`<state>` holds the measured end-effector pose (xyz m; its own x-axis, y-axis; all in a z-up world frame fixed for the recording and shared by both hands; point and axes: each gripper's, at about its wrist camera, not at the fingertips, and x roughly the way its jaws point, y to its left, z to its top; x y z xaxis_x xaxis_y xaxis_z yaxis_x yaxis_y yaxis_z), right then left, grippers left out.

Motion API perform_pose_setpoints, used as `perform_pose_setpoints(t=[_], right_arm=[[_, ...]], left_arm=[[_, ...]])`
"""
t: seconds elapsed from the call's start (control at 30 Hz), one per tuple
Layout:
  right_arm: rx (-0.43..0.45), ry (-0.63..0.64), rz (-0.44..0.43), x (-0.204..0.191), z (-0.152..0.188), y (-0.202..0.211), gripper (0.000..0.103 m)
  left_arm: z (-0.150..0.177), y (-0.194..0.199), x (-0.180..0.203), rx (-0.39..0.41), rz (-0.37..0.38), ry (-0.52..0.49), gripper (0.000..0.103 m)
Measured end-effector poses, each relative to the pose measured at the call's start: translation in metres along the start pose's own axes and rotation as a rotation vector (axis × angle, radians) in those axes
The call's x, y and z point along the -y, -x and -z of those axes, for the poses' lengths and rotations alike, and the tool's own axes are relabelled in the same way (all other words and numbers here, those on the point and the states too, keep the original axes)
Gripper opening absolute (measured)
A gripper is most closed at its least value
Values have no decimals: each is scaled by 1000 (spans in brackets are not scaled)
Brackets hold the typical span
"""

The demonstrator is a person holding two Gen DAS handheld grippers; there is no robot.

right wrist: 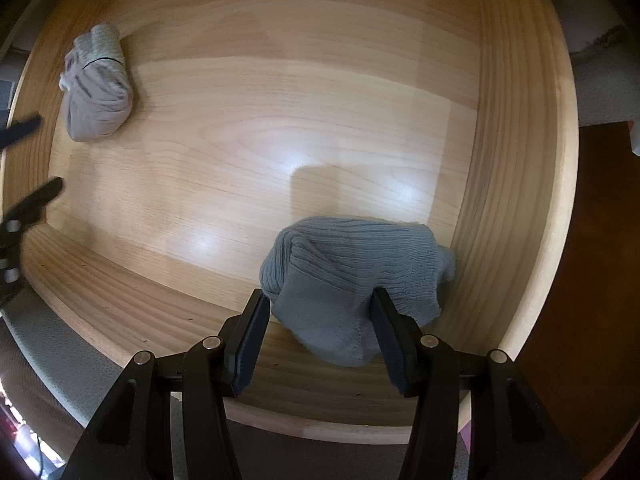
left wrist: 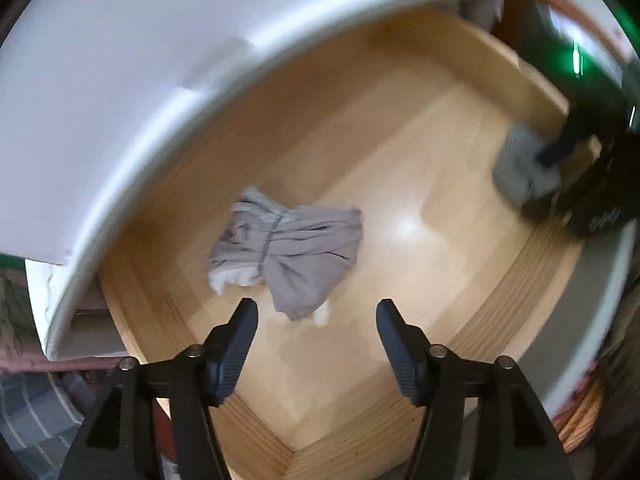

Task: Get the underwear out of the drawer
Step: 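Move the left gripper toward the grey tied underwear bundle while the right holds the grey sock, then lower the left gripper around the grey bundle and close it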

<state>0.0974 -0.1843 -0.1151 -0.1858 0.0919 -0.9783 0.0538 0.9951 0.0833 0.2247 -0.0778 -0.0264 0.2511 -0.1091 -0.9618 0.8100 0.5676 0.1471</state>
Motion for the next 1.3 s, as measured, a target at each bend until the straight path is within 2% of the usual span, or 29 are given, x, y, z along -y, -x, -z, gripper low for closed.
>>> perform_pose_setpoints(t=[0.07, 0.17, 0.27, 0.37, 0.43, 0.5, 0.63, 0.67, 0.77, 0.83, 0.97, 1.07, 1.3], right_arm=[[1, -3, -3, 0, 0, 0, 50], [5, -6, -12, 2, 0, 0, 51], [7, -3, -15, 4, 1, 1, 51], [7, -4, -15, 4, 1, 1, 51], [7, -3, -15, 5, 0, 2, 51], [5, -1, -14, 6, 0, 2, 51], [1, -1, -15, 6, -2, 2, 52], [1, -1, -16, 7, -3, 2, 53], [2, -1, -18, 8, -4, 2, 53], [3, -1, -18, 9, -4, 2, 53], [3, -2, -19, 9, -4, 2, 53], [4, 1, -19, 9, -4, 2, 53], [8, 1, -25, 8, -2, 1, 53]], left_arm=[[-3, 4, -10, 4, 6, 28, 64], [-4, 4, 0, 3, -20, -45, 64], [-10, -14, -3, -41, -46, -81, 65], [-12, -18, 4, -16, -52, -49, 65], [-18, -15, 1, 20, -2, 14, 65], [-26, -12, 2, 50, 10, 16, 65], [-37, -15, 7, 52, -50, 36, 68], [-44, -22, 3, 41, -60, 67, 68], [-30, -31, 2, 25, -22, 166, 68], [-28, -28, 2, 25, -34, 239, 68], [-14, -17, -7, 18, 40, 421, 71], [-3, -11, -19, 19, 66, 573, 71], [6, -5, -35, 74, 28, 808, 71]])
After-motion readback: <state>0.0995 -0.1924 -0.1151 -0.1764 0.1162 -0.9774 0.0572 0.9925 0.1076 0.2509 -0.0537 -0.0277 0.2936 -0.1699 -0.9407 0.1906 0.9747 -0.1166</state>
